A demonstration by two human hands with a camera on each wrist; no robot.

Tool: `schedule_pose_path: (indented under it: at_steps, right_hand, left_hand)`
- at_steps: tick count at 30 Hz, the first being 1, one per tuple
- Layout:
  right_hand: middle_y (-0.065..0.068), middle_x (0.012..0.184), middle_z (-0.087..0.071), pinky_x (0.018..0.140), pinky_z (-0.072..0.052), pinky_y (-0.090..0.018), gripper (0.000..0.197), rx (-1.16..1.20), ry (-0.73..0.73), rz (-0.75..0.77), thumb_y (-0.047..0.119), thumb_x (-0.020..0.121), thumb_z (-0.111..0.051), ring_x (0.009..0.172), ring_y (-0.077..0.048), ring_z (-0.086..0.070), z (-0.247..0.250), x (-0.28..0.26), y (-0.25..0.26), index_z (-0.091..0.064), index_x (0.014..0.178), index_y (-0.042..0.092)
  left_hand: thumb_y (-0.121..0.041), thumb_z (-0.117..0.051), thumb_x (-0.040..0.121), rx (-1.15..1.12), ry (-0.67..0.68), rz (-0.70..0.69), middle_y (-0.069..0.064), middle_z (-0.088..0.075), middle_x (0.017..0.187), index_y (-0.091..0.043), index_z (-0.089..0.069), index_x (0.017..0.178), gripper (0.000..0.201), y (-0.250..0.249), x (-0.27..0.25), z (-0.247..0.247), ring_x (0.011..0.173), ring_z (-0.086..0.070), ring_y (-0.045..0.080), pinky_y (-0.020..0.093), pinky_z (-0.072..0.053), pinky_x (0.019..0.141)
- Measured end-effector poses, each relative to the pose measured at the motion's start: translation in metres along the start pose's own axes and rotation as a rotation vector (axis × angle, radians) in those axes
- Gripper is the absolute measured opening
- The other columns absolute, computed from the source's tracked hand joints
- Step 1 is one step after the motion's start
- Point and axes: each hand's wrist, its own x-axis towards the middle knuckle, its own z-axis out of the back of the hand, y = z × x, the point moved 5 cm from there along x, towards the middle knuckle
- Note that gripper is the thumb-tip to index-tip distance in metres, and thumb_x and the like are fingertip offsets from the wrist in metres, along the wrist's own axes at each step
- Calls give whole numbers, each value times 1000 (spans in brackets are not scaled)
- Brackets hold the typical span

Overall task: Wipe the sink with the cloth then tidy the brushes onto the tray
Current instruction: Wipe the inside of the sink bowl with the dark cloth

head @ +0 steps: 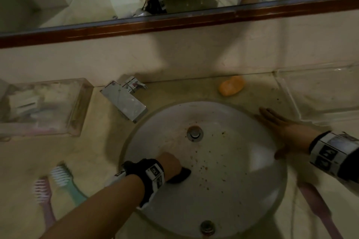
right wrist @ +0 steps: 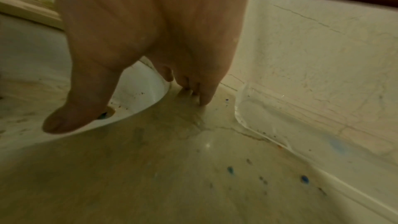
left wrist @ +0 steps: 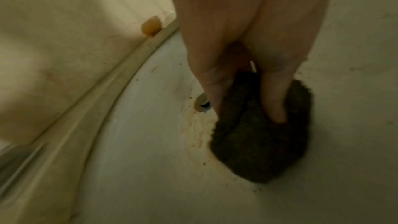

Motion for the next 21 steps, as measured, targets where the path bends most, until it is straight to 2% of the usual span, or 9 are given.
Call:
schedule_pose_path:
  at_steps: [2, 3, 4, 6, 12, 14, 16, 18, 21]
  right_hand:
    - [-2, 156, 29, 121, -8, -32, 128, -1, -14, 8, 44, 70, -77, 147, -20, 19, 5, 3, -2, 23, 145, 21]
    - [-3, 155, 29, 121, -9, -35, 128, -1, -9, 2, 44, 69, -78, 147, -21, 20, 8, 5, -3, 23, 146, 21]
    - [-3, 155, 30, 122, -10, -37, 128, 1, 3, -9, 42, 69, -78, 146, -22, 20, 10, 6, -4, 22, 147, 20]
    - [-3, 155, 30, 122, -10, -39, 127, 5, 26, -27, 40, 71, -78, 146, -23, 22, 12, 8, -4, 21, 147, 19]
    - [-4, 155, 31, 122, -9, -35, 126, 9, 18, -40, 36, 73, -77, 146, -23, 22, 9, 13, -3, 23, 147, 18]
    - [-5, 154, 32, 122, -9, -37, 126, -4, 21, -46, 36, 72, -77, 146, -23, 22, 9, 14, -3, 23, 147, 19]
    - [-4, 154, 32, 122, -10, -37, 127, -5, 20, -42, 36, 72, -77, 146, -23, 21, 8, 14, -3, 24, 147, 20]
    - [-4, 155, 31, 122, -11, -36, 126, 4, 4, -35, 36, 72, -77, 146, -23, 20, 8, 14, -4, 24, 147, 21]
    - [-3, 154, 32, 122, -11, -36, 127, 17, 1, -29, 36, 72, -77, 146, -22, 21, 8, 14, -6, 25, 146, 20]
  left_hand:
    - [-24, -27, 103, -32, -192, 36, 17, -53, 128, -2, -45, 131, 40, 13, -1, 14, 114, -54, 31, 33, -45, 97]
    - [-22, -26, 103, 3, -280, 65, 17, -35, 148, -7, -24, 148, 47, 22, 0, 17, 133, -39, 35, 44, -39, 107]
    - [-20, -24, 103, 8, -322, 147, 20, -17, 156, -9, -4, 152, 54, 33, 0, 21, 142, -25, 39, 53, -32, 112]
    - [-12, -22, 103, 56, -289, 312, 26, -4, 158, 0, 9, 150, 57, 53, 3, 19, 144, -17, 44, 55, -26, 115]
    - [-9, -28, 103, 78, -59, 215, 24, -11, 158, 9, -13, 146, 49, 25, 19, -14, 146, -16, 36, 42, -9, 122]
    - [-7, -34, 101, -27, -1, 158, 25, -31, 151, 8, -40, 136, 38, 12, 17, -18, 141, -30, 36, 39, -18, 120]
    - [-13, -43, 99, -135, 38, 82, 24, -48, 139, 3, -60, 107, 24, 9, 13, -19, 128, -48, 35, 38, -36, 109]
    - [-19, -51, 94, -177, 26, 35, 20, -54, 132, 1, -57, 115, 30, 14, 9, -12, 120, -54, 34, 40, -45, 100]
    - [-21, -48, 96, -143, -118, 96, 17, -50, 137, -3, -50, 129, 38, 31, 4, 11, 125, -50, 34, 40, -42, 104]
